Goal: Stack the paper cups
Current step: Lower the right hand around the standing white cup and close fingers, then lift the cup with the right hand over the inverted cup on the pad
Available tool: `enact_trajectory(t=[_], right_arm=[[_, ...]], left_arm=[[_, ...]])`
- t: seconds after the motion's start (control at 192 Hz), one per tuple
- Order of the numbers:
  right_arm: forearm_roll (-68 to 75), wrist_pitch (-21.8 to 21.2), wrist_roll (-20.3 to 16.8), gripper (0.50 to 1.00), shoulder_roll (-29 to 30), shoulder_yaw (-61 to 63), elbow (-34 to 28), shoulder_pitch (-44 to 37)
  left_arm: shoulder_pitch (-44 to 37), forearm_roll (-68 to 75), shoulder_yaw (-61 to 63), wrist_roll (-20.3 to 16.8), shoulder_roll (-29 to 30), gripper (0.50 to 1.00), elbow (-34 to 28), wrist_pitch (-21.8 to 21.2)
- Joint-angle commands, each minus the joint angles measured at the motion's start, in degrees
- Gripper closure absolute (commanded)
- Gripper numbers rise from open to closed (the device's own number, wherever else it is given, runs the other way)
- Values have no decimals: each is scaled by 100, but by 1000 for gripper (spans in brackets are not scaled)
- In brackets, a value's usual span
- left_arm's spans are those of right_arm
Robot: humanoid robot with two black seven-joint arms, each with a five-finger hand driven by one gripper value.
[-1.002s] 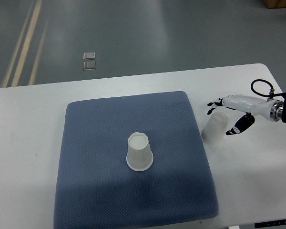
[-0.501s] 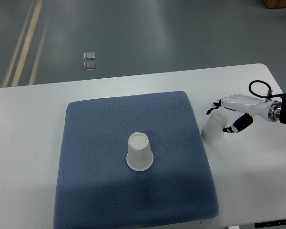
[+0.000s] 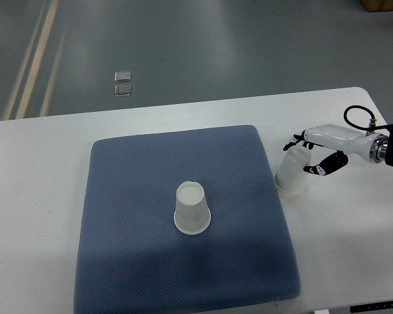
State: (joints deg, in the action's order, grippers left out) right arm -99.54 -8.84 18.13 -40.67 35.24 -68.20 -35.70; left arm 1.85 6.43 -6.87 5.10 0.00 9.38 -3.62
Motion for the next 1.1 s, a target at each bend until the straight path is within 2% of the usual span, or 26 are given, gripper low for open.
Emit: enact_trajectory(t=[0.0, 0.125, 0.251, 0.538, 0.741, 1.096], right_arm=[[57, 6, 24, 928, -2, 18, -53, -227], [136, -38, 200, 928, -64, 54, -133, -613], [479, -197, 358, 928, -187, 159, -475, -982], [1147, -1435, 314, 936, -28, 757, -1574, -1343], [1156, -1963, 270, 930, 472, 783, -1952, -1457], [233, -2077, 182, 926, 1176, 704, -1996, -1545]], left_arm=[[0, -1, 1, 0, 0, 500, -6, 2], [0, -1, 1, 0, 0, 500, 2, 2], [0, -1, 1, 0, 0, 500, -6, 2], [0, -1, 1, 0, 0, 500, -6, 2], [0, -1, 1, 0, 0, 500, 2, 2], [0, -1, 1, 0, 0, 500, -6, 2]])
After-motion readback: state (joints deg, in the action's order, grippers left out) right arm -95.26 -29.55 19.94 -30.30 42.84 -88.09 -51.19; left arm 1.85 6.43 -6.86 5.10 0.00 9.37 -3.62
